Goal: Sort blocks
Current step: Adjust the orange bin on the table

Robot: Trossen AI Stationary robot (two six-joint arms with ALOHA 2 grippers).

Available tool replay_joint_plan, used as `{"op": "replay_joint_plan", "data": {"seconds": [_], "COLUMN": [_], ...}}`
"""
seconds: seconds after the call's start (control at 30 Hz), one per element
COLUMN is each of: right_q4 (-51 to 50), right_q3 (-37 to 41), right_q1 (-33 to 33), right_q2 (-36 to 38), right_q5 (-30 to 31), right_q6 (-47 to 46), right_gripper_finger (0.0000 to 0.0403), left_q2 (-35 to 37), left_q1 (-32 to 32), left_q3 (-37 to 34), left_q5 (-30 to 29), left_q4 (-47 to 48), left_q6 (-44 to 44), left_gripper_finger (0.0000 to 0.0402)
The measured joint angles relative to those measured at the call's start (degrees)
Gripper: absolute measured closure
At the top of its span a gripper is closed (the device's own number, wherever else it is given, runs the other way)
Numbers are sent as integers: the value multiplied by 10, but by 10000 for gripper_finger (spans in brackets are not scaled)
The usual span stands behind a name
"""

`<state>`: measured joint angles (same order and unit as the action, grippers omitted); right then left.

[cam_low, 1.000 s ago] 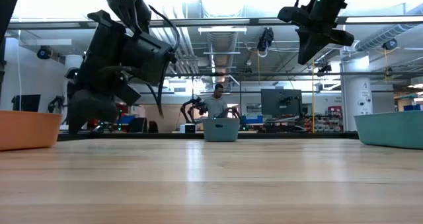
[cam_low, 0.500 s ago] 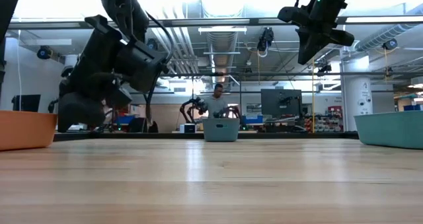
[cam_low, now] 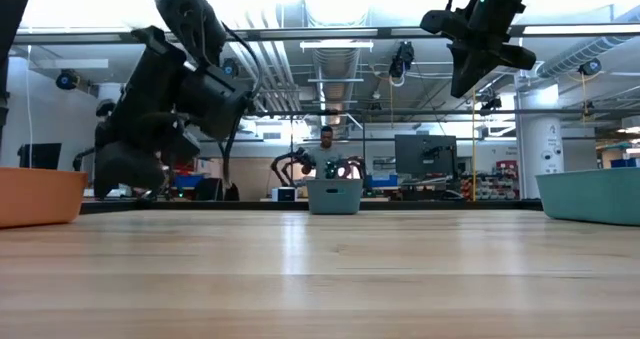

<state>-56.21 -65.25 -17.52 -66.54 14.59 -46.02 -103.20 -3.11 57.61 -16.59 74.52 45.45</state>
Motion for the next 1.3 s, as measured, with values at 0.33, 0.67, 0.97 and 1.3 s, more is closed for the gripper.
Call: {"op": "replay_joint_plan", "data": {"seconds": [0.33,0.67,0.97,1.3], "right_q4": [0,0,2,4], "right_q3": [0,0,0,0], "right_q1": [0,0,0,0], "right_q2": [0,0,0,0], "right_q5": [0,4,5,5], "right_q6": [-5,-5,-5,2], "right_gripper_finger": [390,390,390,390], "left_q2": [78,75,75,99], "left_q1": [5,8,6,26], "left_q3": [5,-15,-37,23], "left_q5": [50,83,74,57], "left_q4": [3,-4,-3,0], "left_q6": [7,-6,-4,-10], "left_gripper_finger": [402,402,402,402]}}
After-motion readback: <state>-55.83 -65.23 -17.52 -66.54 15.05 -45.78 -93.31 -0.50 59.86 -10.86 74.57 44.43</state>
